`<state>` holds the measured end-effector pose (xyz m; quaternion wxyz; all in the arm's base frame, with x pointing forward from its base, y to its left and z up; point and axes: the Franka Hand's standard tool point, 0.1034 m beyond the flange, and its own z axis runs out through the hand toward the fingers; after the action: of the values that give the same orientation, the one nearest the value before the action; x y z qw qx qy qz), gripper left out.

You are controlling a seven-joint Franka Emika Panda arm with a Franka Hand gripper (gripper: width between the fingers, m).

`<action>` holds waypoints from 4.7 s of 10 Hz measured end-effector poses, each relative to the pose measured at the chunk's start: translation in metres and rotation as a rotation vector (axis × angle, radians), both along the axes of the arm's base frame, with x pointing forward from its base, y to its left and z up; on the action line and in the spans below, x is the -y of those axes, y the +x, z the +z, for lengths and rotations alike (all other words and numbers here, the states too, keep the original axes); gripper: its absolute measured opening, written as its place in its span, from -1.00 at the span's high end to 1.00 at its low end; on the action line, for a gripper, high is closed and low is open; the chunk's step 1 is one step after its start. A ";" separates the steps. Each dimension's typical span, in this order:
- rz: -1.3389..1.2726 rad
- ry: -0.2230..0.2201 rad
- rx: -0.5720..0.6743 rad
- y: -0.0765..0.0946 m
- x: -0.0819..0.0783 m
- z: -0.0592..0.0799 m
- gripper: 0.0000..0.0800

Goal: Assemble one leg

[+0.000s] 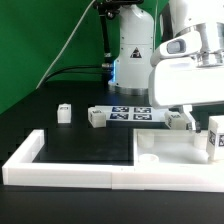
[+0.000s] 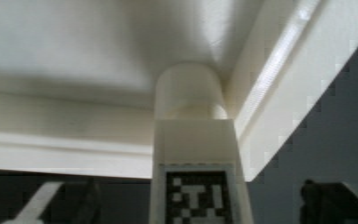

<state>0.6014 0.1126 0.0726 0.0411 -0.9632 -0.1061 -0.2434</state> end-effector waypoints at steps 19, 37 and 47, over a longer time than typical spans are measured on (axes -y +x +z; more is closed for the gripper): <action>0.010 0.006 -0.170 0.011 -0.002 0.019 -0.62; -0.027 0.016 -0.286 0.016 0.001 0.008 0.27; -0.909 0.355 -0.366 0.012 0.003 0.006 0.27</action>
Offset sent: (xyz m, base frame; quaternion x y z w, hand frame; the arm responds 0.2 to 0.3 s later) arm 0.0000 0.0000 0.0000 0.0000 0.0000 0.0000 1.0000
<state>0.6135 0.1093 0.0788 0.1121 -0.9170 0.3747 -0.0787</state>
